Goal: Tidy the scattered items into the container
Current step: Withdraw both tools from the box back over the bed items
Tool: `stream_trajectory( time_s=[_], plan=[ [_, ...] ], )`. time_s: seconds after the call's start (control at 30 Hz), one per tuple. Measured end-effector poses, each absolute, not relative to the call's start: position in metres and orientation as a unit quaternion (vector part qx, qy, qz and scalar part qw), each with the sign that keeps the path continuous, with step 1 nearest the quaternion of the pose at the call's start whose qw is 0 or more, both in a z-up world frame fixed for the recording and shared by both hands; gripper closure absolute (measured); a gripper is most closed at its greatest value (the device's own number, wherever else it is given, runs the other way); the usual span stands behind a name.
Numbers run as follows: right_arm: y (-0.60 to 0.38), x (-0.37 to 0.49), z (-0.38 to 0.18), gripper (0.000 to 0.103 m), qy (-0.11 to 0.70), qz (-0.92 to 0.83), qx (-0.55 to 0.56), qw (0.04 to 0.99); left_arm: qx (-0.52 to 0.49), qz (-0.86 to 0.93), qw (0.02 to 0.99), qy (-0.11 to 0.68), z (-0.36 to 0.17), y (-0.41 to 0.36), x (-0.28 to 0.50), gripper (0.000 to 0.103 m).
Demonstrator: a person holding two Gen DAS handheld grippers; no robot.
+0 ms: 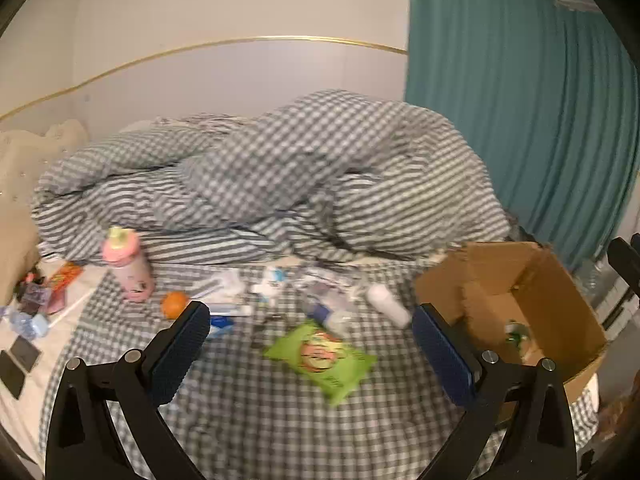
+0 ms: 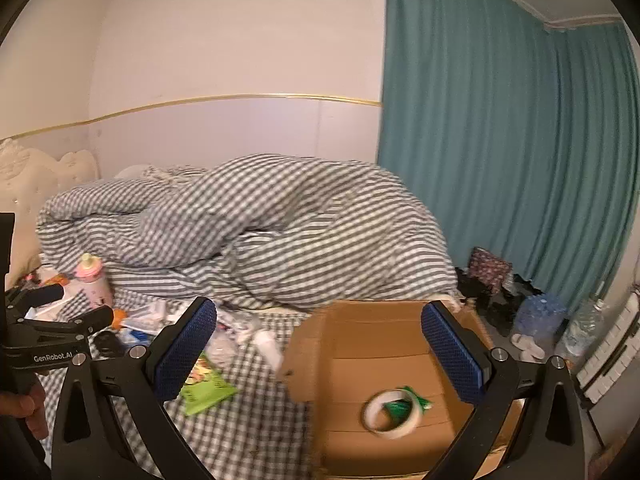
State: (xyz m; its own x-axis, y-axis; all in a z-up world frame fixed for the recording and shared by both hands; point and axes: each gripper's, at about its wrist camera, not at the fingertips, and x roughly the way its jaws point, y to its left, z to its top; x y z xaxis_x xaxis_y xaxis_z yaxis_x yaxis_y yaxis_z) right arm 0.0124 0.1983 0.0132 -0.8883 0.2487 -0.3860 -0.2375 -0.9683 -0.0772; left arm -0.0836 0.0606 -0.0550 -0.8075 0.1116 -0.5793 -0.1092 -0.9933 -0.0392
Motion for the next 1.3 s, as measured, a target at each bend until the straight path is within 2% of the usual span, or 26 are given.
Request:
stream_trajectory(
  time_s=[0.57,1.3],
  plan=[
    [0.105,-0.025,-0.014,0.000,-0.047,0.970,-0.235,0.031,-0.306,0.950,-0.045,-0.027,-0.063,-0.054,-0.064,0.000],
    [0.085,-0.087,-0.072,0.000,-0.060,0.953,-0.296,0.009,-0.367,0.928,-0.060,-0.018,-0.128,-0.082,-0.115,0.000]
  ],
)
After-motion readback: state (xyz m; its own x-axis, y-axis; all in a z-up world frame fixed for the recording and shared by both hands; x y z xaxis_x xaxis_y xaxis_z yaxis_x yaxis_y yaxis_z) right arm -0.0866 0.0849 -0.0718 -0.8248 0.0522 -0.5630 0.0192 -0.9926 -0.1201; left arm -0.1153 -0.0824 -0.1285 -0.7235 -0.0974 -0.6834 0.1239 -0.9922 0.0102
